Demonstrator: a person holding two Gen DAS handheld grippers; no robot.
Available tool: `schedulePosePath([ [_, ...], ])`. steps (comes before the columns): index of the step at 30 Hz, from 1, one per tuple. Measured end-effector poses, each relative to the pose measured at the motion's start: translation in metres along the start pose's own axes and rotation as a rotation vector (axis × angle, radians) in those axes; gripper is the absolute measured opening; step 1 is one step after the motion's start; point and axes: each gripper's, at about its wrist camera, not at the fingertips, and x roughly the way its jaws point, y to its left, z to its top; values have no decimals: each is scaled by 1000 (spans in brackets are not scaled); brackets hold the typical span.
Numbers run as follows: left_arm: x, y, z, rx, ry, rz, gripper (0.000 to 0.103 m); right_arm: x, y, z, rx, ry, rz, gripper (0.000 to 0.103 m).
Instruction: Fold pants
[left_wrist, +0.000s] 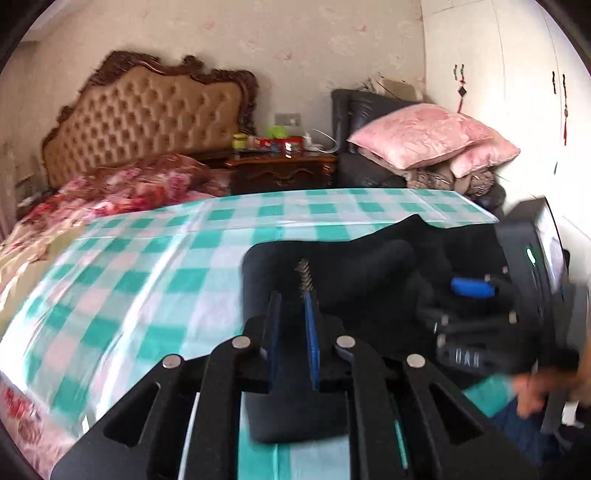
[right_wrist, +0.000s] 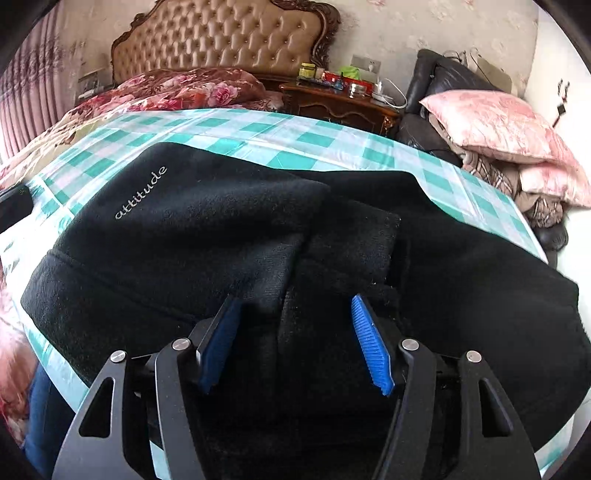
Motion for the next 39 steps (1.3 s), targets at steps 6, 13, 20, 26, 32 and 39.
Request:
schedulePosePath([
  [6,56,20,-17,-118,246,-16,15,-3,0,-8,1,-25,15,63],
  [13,65,33,34,-71,190,-61,18,-3,-5,-10,23,-42,45,64],
  [20,101,64,61,-79,223,-34,20,-5,-6,-9,35,-34,60,64],
  [26,151,60,64,-39,350,-30,52,-5,-5,-8,32,-30,57,64],
  [32,86,92,66,-216,190,-8,52,-5,-4,-9,32,-31,56,65],
  [39,2,74,4,-297,105,-30,27,-5,-2,-6,18,-19,42,66],
])
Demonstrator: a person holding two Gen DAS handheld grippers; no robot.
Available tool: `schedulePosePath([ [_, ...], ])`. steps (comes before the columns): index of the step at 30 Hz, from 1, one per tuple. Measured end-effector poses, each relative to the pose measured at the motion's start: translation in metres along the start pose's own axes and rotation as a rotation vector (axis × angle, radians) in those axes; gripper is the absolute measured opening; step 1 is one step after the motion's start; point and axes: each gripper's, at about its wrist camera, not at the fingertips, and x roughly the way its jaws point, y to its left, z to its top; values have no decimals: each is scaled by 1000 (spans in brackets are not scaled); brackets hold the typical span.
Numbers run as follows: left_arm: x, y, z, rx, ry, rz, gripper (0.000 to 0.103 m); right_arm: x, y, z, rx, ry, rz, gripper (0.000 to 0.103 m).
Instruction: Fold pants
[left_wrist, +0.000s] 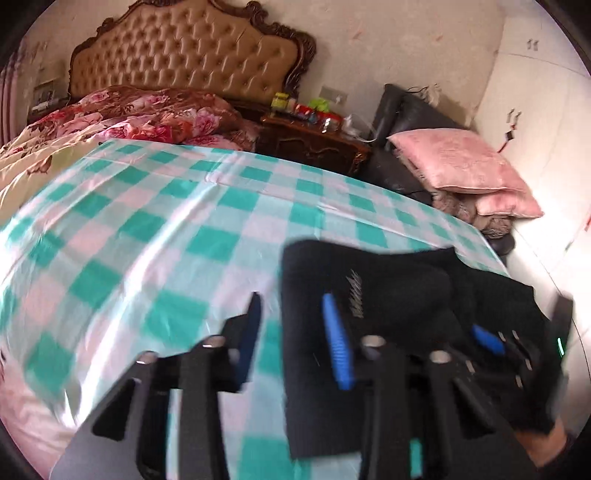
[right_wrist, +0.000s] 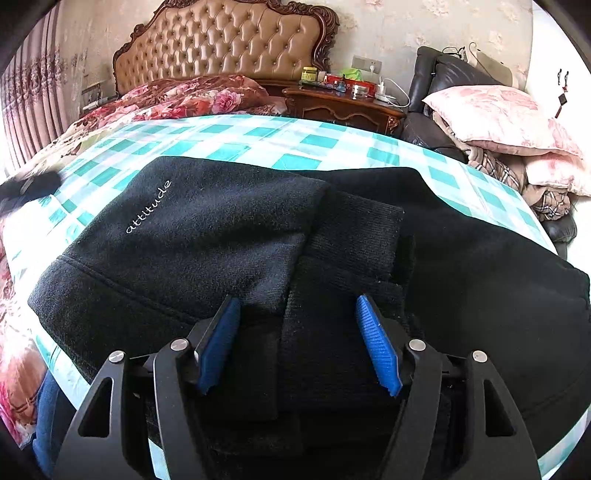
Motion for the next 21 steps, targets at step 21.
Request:
schedulePosePath([
  [21,42,-15,-18,200,126,238,0,50,-15,66,75,107,-88,49],
])
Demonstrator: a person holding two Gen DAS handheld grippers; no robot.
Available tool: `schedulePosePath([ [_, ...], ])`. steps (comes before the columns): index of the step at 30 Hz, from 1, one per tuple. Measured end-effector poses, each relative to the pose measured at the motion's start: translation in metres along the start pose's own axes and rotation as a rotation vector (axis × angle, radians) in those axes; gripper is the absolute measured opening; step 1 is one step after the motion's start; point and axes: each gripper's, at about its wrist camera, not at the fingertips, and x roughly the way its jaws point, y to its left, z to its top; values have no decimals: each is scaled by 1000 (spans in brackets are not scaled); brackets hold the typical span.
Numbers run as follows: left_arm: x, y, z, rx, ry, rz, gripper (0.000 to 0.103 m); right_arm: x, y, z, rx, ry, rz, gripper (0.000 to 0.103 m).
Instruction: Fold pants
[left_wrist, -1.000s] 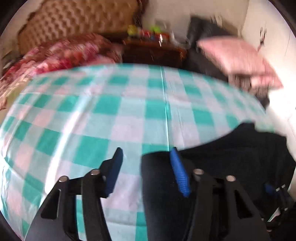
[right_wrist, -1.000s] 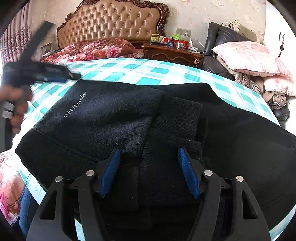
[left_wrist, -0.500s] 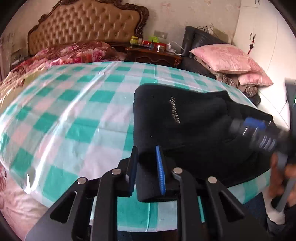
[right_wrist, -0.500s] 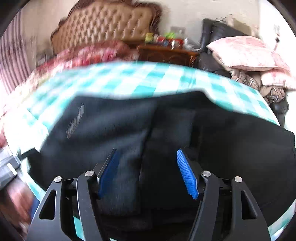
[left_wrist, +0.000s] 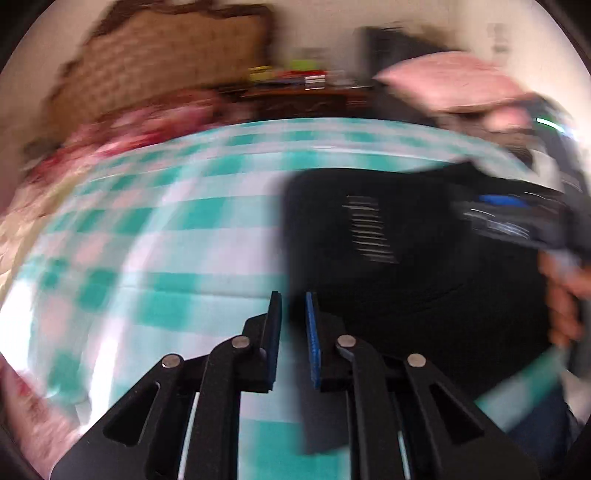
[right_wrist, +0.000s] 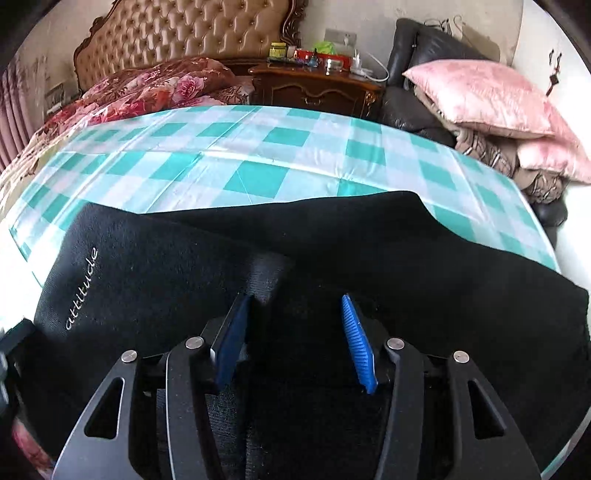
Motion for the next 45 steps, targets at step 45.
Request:
schedulePosePath([
  [45,-14,44,2,-280,35,-75,30,3,-4,-6,-1,-40,33,54],
])
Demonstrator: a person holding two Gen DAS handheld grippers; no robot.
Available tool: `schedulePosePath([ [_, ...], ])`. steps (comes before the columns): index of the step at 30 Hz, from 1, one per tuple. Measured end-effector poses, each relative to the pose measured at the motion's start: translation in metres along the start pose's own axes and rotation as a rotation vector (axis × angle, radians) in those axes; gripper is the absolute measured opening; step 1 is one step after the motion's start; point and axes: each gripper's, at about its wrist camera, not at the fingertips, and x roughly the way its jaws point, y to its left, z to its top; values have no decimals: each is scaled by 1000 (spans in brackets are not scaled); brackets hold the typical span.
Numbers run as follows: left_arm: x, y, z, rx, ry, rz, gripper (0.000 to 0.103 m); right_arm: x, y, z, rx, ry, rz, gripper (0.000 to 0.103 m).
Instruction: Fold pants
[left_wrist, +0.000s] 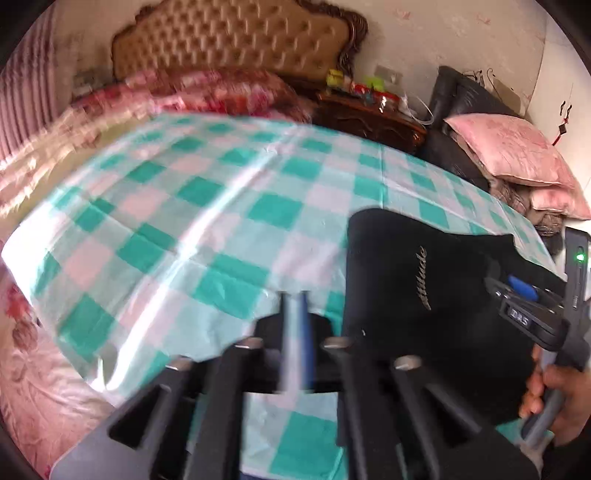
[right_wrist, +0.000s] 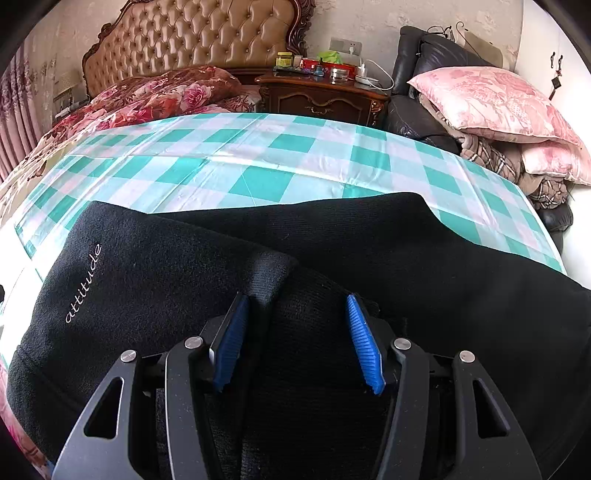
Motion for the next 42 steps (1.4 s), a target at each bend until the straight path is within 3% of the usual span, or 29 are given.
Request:
schedulePosePath([
  [1,2,4,-2,-40,16,-59,39,0,0,0,0,0,2,54],
  [2,5,8,-4,-89,39,-129,39,0,0,0,1,0,3,54],
  [6,15,-14,-8,-13,44,-165,37,0,0,0,-2,-2,0,54],
  [7,23,-22,-8,20,71,-198,21,0,-1,0,-1,-3,1,54],
  [10,25,-16,-9,-24,63,-76,0,0,0,0,-4,-3,-1,54],
  [11,19,-10,-9,-44,43,-14,0,0,0,0,-3,-3,0,54],
  [12,14,-1,-7,-72,17,0,0,0,0,0,0,-3,2,54],
  [14,7,12,-6,-134,1,-62,0,0,0,0,-3,-4,-1,54],
  [15,5,15,-6,-143,5,-84,9,0,0,0,-5,-4,-2,54],
  [16,4,16,-8,-153,10,-103,31,1,-1,0,-4,-4,-2,54],
  [18,4,17,-13,-179,20,-168,50,1,0,0,-6,-5,-2,54],
  [21,20,20,-23,-273,94,-343,50,1,0,0,-7,-5,-3,54],
  [28,34,11,-35,-243,144,-434,51,1,0,0,-7,-5,-5,54],
  [32,48,22,-44,-296,181,-557,50,1,0,-1,-10,-6,-8,54],
  [36,48,20,-42,-233,181,-584,47,0,1,0,-17,-7,-21,54],
  [42,48,24,-42,-272,169,-604,52,0,4,0,-27,-7,-50,56],
])
